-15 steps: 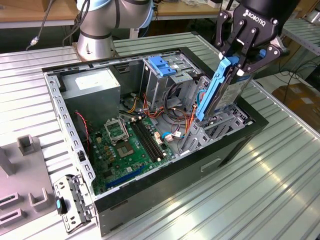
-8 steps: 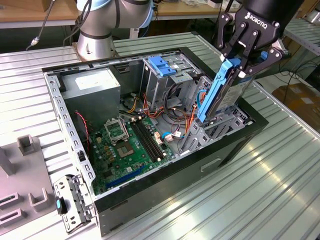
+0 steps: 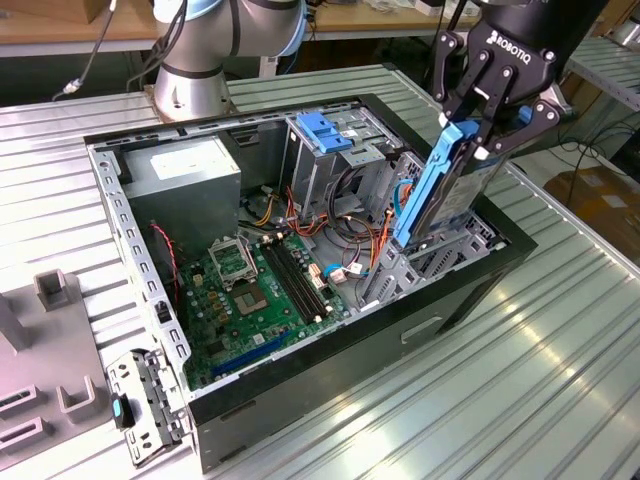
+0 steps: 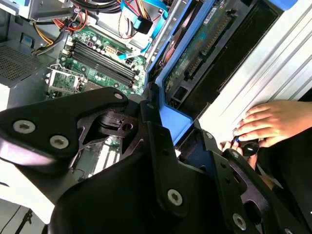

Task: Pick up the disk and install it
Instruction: 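Pick up the disk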

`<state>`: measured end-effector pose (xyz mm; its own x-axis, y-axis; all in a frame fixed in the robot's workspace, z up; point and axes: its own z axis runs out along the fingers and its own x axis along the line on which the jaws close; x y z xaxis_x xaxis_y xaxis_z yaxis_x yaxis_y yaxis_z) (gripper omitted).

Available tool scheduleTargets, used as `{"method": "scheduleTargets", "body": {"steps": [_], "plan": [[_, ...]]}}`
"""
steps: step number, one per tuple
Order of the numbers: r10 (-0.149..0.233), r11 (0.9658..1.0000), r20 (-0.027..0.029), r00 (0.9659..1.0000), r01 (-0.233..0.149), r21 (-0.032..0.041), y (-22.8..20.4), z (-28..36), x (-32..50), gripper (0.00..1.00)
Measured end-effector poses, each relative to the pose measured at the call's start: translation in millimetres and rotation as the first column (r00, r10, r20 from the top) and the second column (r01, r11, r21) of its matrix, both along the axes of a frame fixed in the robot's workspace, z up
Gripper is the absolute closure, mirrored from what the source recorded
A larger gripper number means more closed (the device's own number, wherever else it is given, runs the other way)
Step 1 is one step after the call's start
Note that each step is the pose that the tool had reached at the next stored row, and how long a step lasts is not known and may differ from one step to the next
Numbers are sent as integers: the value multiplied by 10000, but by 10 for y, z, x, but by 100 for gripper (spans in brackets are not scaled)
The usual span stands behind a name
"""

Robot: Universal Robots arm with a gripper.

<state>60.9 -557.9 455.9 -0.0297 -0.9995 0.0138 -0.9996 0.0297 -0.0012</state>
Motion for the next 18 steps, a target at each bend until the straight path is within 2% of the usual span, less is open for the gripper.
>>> {"method": "scheduleTargets", "body": {"steps": [18], "plan": [[-10, 10000, -1, 10000, 10, 0, 0, -120, 7, 63]]}}
